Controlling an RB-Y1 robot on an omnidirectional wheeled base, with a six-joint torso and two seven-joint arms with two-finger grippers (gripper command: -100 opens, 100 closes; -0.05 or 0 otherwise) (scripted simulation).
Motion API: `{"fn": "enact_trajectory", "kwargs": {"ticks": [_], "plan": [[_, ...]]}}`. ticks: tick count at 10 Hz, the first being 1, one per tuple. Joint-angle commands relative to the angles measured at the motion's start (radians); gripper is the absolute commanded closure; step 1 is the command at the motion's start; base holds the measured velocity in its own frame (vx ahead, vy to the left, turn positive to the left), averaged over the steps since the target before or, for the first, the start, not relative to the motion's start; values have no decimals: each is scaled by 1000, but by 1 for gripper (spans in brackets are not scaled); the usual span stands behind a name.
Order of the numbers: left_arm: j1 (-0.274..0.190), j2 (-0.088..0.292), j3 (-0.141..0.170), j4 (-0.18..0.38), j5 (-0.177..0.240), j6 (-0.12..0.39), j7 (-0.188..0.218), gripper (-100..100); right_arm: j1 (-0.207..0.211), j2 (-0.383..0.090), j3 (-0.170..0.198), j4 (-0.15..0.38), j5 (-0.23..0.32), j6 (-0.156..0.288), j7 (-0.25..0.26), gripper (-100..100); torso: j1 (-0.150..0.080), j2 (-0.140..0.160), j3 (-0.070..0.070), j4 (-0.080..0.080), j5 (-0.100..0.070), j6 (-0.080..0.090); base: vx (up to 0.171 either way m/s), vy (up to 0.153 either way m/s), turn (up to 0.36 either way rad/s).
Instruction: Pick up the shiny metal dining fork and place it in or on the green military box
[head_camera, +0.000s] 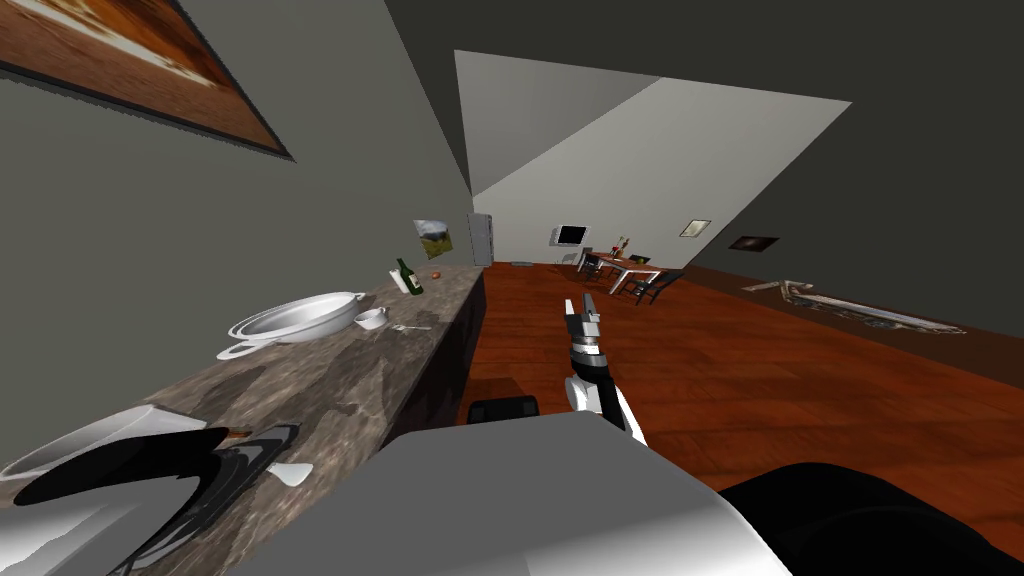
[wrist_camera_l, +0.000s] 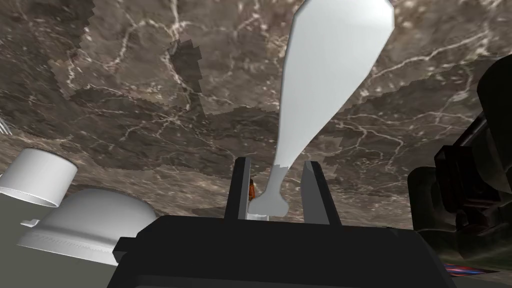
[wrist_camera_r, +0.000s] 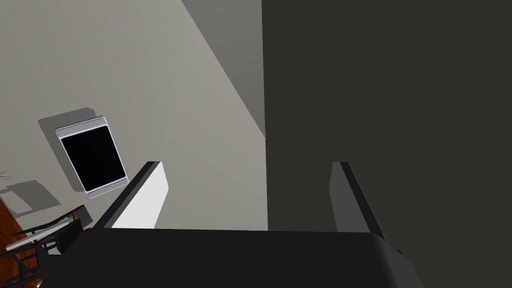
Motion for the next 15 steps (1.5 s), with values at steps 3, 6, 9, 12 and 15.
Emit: {"fn": "enact_trajectory", "kwargs": {"ticks": [3,6,9,12,15], "plan": [[-19,54,57,14,19,20,24,100,0,0,0,0,0,0,0,0,1,-1,-1,0,0,-1,-88,-55,-4],[-17,85,124,17,78,44,22,100,0,0,0,0,0,0,0,0,3,2,1,0,1,-2,-148,-26,2],[-4,86,160,16,139,60,3,100,0,0,0,0,0,0,0,0,8,2,1,-1,2,-3,-132,36,10],[17,80,197,13,218,80,-27,100,0,0,0,0,0,0,0,0,11,1,0,-2,3,-3,-145,63,9],[41,69,234,12,304,99,-62,100,0,0,0,0,0,0,0,0,12,2,0,-2,4,-3,-157,75,13]]}}
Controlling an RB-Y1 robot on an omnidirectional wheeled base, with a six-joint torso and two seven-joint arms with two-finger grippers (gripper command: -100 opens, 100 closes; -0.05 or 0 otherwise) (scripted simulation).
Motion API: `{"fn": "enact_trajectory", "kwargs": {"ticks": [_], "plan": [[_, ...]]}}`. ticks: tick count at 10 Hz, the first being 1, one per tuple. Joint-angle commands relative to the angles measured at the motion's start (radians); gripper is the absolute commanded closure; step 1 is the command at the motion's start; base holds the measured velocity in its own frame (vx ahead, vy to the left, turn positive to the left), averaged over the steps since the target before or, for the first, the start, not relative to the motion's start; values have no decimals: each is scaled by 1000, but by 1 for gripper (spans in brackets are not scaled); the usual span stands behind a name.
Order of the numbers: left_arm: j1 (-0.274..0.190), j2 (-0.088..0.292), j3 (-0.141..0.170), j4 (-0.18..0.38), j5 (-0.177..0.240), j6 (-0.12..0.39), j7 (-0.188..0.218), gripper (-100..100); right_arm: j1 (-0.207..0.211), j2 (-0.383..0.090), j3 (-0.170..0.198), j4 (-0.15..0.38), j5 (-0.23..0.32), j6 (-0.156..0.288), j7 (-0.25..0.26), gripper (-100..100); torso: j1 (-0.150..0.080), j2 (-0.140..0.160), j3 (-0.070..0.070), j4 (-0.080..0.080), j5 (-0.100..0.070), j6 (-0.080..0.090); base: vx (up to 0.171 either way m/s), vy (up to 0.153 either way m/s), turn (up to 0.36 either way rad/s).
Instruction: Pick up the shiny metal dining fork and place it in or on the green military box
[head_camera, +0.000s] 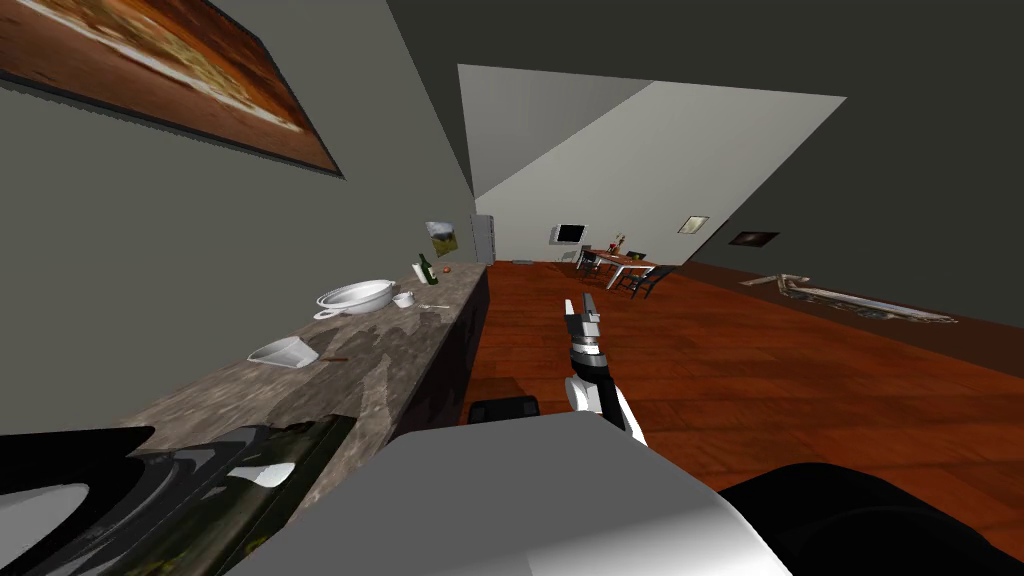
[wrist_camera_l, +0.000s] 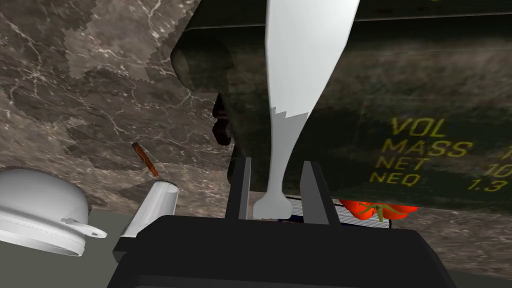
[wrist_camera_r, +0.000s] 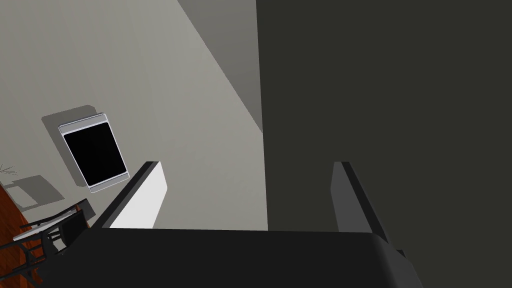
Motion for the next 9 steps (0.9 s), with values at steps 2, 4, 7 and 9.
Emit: {"fn": "enact_trajectory", "kwargs": {"ticks": [2,4,7,9], "plan": [[26,-14,34,-1,77,14,-38,100,0,0,0,0,0,0,0,0,0,-1,-1,0,0,0,-144,78,9],[41,-21,54,-1,129,25,-60,100,0,0,0,0,0,0,0,0,1,0,0,0,0,1,-160,97,11],[60,-31,76,-1,189,38,-87,100,0,0,0,0,0,0,0,0,-1,-2,-1,0,0,2,-117,57,7],[71,-39,87,0,223,44,-103,100,0,0,0,0,0,0,0,0,-2,-5,-3,-1,-1,2,-84,57,5]]}}
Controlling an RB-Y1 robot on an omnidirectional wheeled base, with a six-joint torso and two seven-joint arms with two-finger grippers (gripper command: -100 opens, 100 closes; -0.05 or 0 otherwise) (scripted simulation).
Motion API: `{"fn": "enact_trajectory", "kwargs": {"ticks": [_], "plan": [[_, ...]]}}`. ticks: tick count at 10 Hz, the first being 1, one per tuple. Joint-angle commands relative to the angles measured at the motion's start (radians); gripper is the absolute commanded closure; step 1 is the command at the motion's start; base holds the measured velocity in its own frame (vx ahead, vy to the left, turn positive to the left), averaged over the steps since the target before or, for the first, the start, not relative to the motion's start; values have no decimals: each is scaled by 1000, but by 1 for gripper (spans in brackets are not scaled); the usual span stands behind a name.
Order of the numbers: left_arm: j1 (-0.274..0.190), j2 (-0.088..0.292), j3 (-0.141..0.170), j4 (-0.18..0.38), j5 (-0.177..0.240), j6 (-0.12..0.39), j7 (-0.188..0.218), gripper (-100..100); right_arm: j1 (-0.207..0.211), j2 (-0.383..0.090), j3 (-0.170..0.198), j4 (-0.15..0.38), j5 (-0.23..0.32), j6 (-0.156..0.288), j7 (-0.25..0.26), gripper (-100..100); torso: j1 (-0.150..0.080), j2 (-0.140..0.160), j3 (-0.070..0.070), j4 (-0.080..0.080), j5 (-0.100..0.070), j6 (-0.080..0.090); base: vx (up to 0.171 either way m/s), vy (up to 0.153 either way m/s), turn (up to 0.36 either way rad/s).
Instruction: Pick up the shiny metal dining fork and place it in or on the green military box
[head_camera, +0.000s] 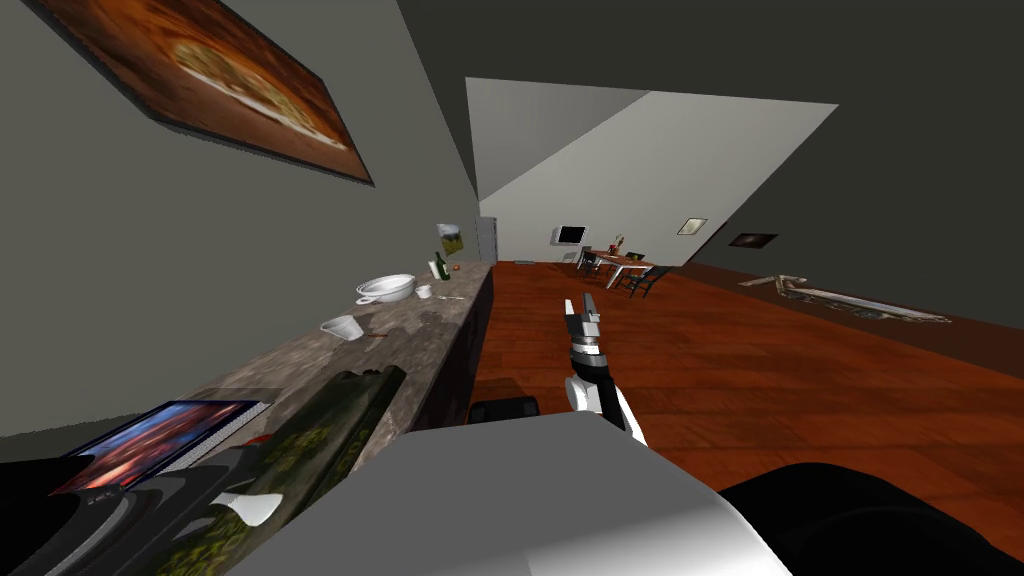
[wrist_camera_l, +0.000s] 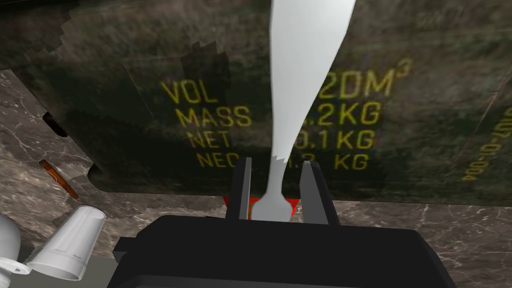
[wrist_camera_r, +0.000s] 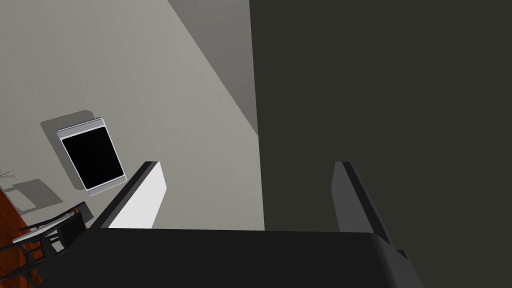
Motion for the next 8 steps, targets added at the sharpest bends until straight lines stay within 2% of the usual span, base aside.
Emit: {"fn": "enact_trajectory", "kwargs": {"ticks": [1,2,6,7,8], "plan": [[0,0,0,0,0,0,0,100,0,0,0,0,0,0,0,0,0,0,0,0,0,0,-37,26,-1],[1,0,0,0,2,2,-2,-100,0,0,0,0,0,0,0,0,-2,-3,-1,0,0,0,-8,5,0],[1,0,0,0,2,2,-2,-100,0,0,0,0,0,0,0,0,-4,-7,-4,-1,-1,0,0,0,0],[1,0,0,0,2,2,-2,0,0,0,0,0,0,0,0,0,-4,-7,-4,-2,-1,0,0,0,0],[7,11,44,-18,43,26,8,-100,0,0,0,0,0,0,0,0,-4,-7,-4,-2,-1,0,11,13,69]]}}
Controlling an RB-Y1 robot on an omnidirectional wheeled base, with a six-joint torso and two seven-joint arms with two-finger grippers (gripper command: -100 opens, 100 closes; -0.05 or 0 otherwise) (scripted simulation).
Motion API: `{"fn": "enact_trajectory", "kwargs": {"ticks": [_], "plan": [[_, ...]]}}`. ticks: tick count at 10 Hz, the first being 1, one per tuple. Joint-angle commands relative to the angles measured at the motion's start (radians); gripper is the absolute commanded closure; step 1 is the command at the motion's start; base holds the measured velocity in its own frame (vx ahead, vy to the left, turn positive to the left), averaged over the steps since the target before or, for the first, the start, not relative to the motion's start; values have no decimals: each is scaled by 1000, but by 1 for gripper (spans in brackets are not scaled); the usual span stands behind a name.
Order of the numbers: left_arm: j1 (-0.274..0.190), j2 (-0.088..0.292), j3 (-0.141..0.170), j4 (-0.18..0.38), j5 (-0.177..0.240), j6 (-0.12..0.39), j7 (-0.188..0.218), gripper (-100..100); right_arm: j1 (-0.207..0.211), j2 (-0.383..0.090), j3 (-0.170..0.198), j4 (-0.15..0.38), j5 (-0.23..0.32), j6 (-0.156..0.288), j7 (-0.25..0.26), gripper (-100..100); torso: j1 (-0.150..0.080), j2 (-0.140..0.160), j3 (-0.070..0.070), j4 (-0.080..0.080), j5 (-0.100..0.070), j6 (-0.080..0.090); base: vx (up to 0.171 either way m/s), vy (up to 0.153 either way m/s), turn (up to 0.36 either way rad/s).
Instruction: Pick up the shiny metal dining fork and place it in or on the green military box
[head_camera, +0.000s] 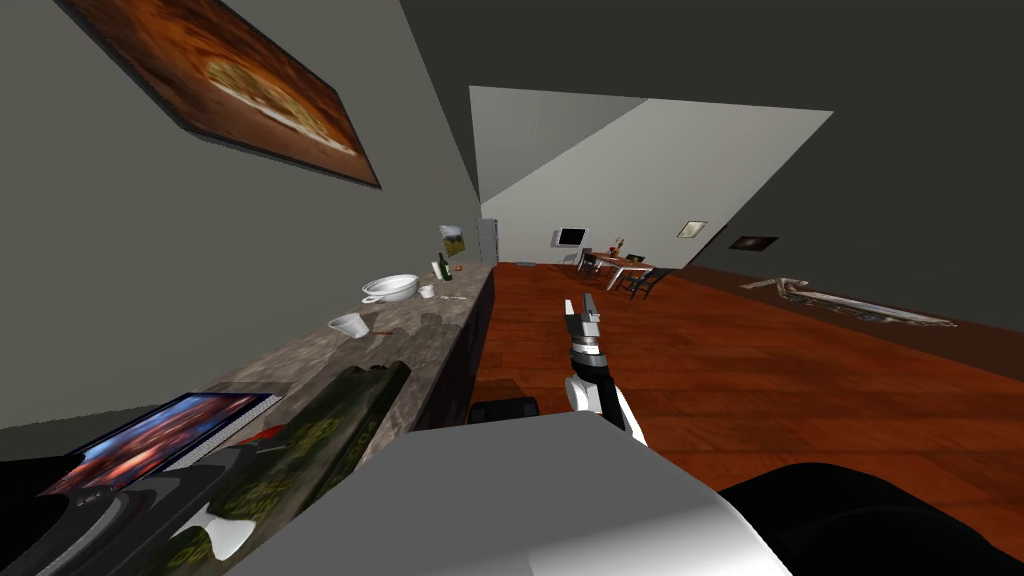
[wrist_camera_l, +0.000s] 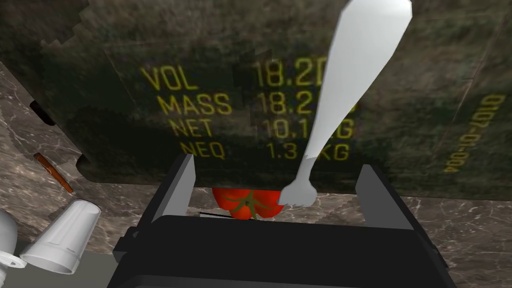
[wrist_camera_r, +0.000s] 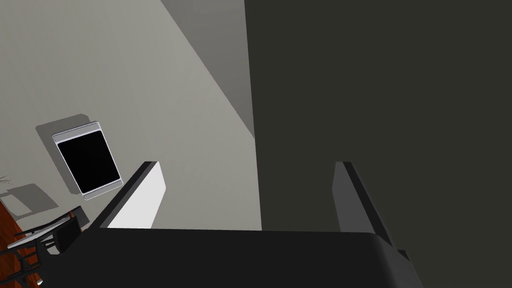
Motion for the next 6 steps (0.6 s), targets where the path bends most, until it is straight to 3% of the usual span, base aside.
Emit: {"fn": "enact_trajectory", "kwargs": {"ticks": [1,6], "plan": [[6,10,43,-20,40,27,12,-100,0,0,0,0,0,0,0,0,0,0,0,0,0,0,23,21,66],[20,38,153,-64,141,88,35,-100,0,0,0,0,0,0,0,0,0,-1,-1,0,0,0,22,18,39]]}}
